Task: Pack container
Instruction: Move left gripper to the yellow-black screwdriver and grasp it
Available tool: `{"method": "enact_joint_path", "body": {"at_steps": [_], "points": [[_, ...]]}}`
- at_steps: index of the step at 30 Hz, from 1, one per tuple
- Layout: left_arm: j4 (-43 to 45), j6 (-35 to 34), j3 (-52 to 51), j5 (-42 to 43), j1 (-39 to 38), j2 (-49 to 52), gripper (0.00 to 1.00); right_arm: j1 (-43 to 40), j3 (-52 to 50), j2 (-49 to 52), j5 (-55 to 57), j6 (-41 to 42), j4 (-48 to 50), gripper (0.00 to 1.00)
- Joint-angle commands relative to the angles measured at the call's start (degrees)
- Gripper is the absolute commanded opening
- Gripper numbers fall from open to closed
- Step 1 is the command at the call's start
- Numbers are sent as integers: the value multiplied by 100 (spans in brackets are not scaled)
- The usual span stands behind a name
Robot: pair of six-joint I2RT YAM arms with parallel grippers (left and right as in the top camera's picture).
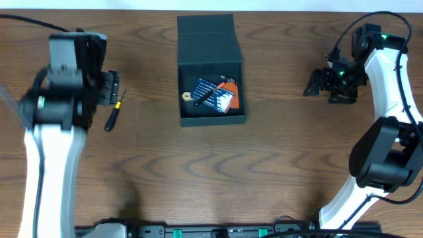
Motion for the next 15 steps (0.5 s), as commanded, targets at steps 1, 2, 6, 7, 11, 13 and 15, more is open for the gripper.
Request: {"method": "enact_joint_path", "body": {"at_steps": [1,2,6,7,11,13,15], "points": [[-74,9,-125,754,343,870,85,63,2,28,-66,59,61,83],[-33,90,-125,754,376,1115,85,63,2,28,-63,59,81,83],[-15,472,-125,754,378,2024,85,63,2,28,-66,57,103,84],[-15,487,-125,754,378,2232,85,63,2,28,-63,57,103,84],[-20,485,-125,754,378,2894,84,63,2,28,-66,57,98,84],[-24,490,-125,752,378,3117,82,63,2,28,-63,57,81,84],[-20,634,-125,752,380,3305,78,61,2,28,-63,57,72,84]]}}
